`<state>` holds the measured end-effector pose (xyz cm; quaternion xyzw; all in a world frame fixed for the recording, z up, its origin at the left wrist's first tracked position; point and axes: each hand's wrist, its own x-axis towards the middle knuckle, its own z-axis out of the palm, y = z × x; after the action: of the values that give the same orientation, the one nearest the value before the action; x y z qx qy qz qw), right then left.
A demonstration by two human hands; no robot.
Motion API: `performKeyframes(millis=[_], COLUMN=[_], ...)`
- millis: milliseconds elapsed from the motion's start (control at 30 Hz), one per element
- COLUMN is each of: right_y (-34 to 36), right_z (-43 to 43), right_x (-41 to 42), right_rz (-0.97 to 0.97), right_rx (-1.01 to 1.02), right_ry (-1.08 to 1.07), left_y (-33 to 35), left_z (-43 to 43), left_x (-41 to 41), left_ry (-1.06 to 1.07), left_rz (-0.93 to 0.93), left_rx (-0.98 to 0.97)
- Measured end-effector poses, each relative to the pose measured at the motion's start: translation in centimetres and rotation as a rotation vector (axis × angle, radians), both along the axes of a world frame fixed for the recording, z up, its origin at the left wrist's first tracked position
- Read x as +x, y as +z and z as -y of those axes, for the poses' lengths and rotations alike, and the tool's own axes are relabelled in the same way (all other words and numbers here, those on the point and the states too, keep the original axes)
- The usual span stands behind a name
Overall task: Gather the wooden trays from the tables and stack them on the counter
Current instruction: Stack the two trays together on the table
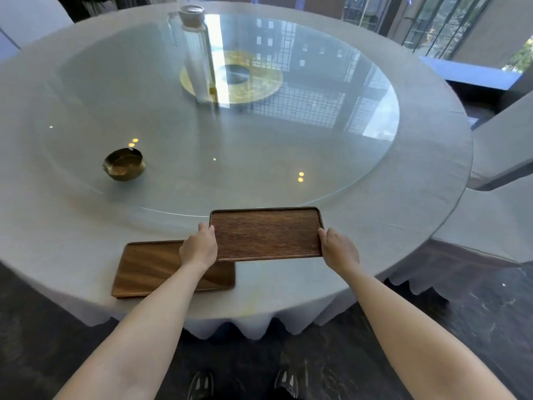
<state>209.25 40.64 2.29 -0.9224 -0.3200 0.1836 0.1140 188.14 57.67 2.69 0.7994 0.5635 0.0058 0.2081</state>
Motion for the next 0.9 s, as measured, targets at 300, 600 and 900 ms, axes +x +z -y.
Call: performKeyframes(millis=[300, 600, 900], right_y=[-0.8, -2.7, -3.6], right_z=[-7.8, -9.3, -9.0], right_x=[-10.6, -16.1, -17.6], right_rz=[0.031, 0.009, 0.044], right_rx=[-0.043, -0.067, -0.141], right_ry=[0.127, 0.099, 0.132], left_y=[0.5, -3.2, -4.6], left_z=[-7.4, -9.2, -9.7], left_x=[-11.2, -16.7, -17.6], left_ry=[0.064, -0.005, -0.037], left_rz=[-0.042, -0.105, -0.118], left_rx=[0.026, -0.031, -0.09])
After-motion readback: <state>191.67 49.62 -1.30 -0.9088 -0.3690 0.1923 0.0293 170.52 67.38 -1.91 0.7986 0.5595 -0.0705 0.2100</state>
